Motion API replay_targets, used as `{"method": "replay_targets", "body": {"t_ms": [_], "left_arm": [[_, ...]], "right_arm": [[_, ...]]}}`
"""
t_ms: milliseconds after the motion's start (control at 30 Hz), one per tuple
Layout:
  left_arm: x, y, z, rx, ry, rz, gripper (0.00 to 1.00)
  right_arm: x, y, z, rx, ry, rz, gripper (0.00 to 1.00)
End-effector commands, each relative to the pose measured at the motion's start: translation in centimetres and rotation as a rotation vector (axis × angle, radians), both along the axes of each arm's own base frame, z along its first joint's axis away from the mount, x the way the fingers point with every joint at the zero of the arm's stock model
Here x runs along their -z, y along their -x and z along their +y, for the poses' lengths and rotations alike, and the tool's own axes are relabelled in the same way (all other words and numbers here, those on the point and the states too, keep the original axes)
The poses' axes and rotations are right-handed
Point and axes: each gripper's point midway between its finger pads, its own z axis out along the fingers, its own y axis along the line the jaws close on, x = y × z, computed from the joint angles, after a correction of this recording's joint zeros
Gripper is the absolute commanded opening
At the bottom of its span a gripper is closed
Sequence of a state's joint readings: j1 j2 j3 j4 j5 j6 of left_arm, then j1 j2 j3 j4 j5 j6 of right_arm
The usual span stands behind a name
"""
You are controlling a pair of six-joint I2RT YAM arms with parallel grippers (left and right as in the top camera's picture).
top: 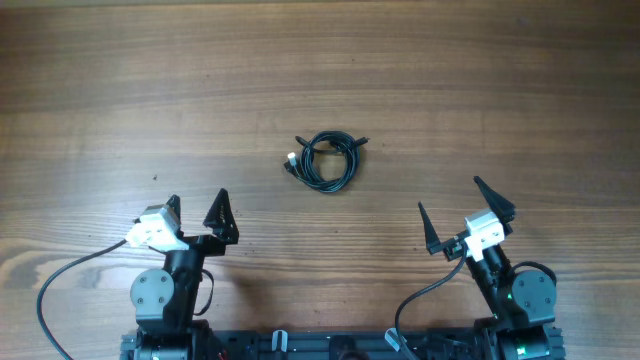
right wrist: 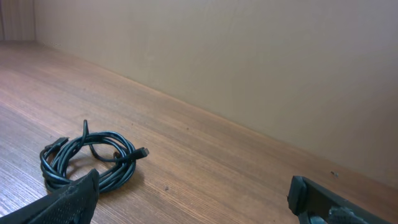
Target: Untangle cables
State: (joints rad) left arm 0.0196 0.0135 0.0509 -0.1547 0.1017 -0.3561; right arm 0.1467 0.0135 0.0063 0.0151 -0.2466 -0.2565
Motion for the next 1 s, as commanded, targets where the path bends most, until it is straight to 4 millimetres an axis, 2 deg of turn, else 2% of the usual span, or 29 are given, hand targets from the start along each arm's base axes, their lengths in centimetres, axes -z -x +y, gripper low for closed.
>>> {"method": "replay_targets", "body": {"t_ms": [0, 800, 967], "left_arm": [[0.15, 0.0, 0.01, -0.001, -0.013, -0.004, 1.0], [0.16, 0.0, 0.0, 0.0, -0.013, -0.003, 1.0], [0.15, 0.0, 0.01, -0.001, -0.013, -0.004, 1.0]], "right_arm": [[9.08, -0.88, -0.3, 0.032, 0.018, 0.408, 1.0], [9.01, -0.91, -0.3, 0.032, 0.017, 0.405, 1.0], [8.46, -0.81, 0.46, -0.013, 0.002, 0.388, 1.0]]}}
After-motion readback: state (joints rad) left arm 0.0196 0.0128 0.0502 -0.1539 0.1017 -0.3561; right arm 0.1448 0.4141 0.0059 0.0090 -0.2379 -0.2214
